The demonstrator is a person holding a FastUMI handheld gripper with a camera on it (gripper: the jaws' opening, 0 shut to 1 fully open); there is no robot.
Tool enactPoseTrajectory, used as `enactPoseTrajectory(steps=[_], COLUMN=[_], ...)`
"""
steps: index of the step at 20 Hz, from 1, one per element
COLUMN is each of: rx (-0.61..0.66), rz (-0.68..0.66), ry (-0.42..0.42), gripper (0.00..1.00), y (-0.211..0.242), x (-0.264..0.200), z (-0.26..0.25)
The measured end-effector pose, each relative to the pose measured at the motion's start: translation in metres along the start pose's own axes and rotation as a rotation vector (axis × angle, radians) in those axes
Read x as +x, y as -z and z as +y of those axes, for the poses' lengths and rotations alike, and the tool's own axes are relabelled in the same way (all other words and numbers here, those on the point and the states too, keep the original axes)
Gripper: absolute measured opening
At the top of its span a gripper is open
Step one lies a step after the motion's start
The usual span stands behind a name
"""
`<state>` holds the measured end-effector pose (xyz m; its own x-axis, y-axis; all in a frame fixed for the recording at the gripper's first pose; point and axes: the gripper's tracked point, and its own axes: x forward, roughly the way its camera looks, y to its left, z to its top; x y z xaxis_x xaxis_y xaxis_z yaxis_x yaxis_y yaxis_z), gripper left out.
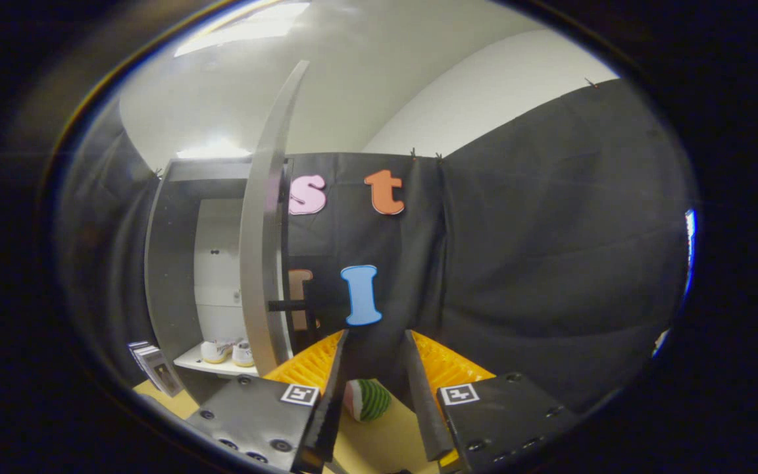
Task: Open the shoe cabinet door, grab the shoes and put them into the shoe cabinet, then close the shoe cabinet door.
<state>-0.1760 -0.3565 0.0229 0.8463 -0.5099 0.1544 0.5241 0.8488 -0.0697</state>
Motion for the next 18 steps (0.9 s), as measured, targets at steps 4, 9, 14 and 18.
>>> enactPoseTrajectory(steps=[4, 9, 14, 18], rx=[0.012, 0.061, 0.102, 0.129], rz=[0.024, 0.025, 0.042, 0.051], ry=[-0.054, -0.084, -0.08, -0.066], gripper=[0.55, 0.55, 0.55, 0.54], y=[0.006, 0.011, 0.013, 0.014], x=[0.001, 0.006, 0.005, 0.004], z=[0.001, 0.003, 0.002, 0.004])
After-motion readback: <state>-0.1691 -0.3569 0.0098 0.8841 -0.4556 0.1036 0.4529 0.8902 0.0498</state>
